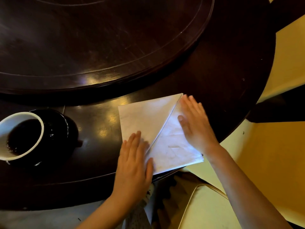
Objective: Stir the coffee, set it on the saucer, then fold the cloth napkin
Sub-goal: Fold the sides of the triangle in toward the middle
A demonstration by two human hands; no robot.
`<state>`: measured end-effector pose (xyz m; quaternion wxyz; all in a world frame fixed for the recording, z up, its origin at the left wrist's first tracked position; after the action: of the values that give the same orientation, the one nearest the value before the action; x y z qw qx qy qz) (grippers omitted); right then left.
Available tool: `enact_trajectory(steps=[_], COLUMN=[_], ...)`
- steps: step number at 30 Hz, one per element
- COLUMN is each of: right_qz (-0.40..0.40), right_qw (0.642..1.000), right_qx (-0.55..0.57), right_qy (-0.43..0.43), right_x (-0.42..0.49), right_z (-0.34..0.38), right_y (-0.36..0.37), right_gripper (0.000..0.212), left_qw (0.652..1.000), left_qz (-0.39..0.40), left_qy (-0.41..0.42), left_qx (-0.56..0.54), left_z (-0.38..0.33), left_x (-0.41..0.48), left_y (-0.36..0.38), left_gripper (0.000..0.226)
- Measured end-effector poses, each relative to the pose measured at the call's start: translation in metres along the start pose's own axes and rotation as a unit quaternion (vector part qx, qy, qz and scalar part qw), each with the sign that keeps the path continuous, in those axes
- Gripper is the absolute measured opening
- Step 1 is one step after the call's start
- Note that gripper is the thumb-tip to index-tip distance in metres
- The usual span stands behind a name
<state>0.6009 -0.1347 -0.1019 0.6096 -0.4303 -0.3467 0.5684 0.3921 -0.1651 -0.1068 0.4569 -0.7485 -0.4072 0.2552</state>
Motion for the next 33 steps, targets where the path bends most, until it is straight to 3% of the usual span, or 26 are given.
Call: enact_trajectory(steps=[3, 6, 14, 18, 19, 21, 25, 29, 33], right_qz=[0.069, 0.079, 0.03, -0.006, -0.024, -0.027, 0.1, 0.084, 0.057], right_qw=[0.992, 0.983, 0.989, 0.981, 0.982, 0.994, 0.986, 0.983, 0.986], right_qx=[-0.058, -0.128, -0.142, -0.127, -0.115, -0.08, -0.096, -0.146, -0.16], right_qy=[-0.093, -0.103, 0.028, 0.148, 0.149, 0.071, -0.089, -0.075, 0.01], right_x=[-0.007, -0.006, 0.05, 0.067, 0.058, 0.026, -0.041, -0.033, -0.018], right_z=[0.036, 0.033, -0.021, -0.053, -0.047, -0.007, 0.059, 0.021, -0.026], right_y=[0.031, 0.045, 0.016, -0.01, -0.013, -0.005, 0.046, 0.04, 0.019], right_gripper=[0.072, 0.065, 0.063, 0.058, 0.059, 0.06, 0.061, 0.06, 0.062], left_qw=[0.996, 0.989, 0.989, 0.99, 0.99, 0.991, 0.989, 0.988, 0.989], left_qz=[0.043, 0.077, 0.067, 0.058, 0.059, 0.052, 0.052, 0.055, 0.058], left_qy=[-0.012, -0.02, -0.008, -0.012, -0.012, -0.006, 0.002, 0.001, -0.004], left_qx=[0.081, 0.121, 0.133, 0.128, 0.126, 0.124, 0.14, 0.144, 0.133], left_z=[-0.01, -0.008, -0.01, -0.009, -0.01, -0.01, -0.009, -0.009, -0.006], left_x=[0.015, 0.019, 0.015, 0.017, 0.017, 0.017, 0.018, 0.017, 0.018], left_y=[0.018, 0.032, 0.031, 0.032, 0.033, 0.032, 0.033, 0.034, 0.034], left_gripper=[0.061, 0.064, 0.062, 0.061, 0.061, 0.06, 0.061, 0.06, 0.061])
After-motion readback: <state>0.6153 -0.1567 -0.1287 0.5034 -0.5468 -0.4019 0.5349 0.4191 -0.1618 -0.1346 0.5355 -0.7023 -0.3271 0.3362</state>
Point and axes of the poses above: each hand's wrist, its own x-axis towards the middle knuckle, its own y-axis out of the palm, z = x × y, the point moved 5 cm from there along x, towards the middle knuckle, and after that the axes turned 4 degrees about z, right-handed, at the moved point
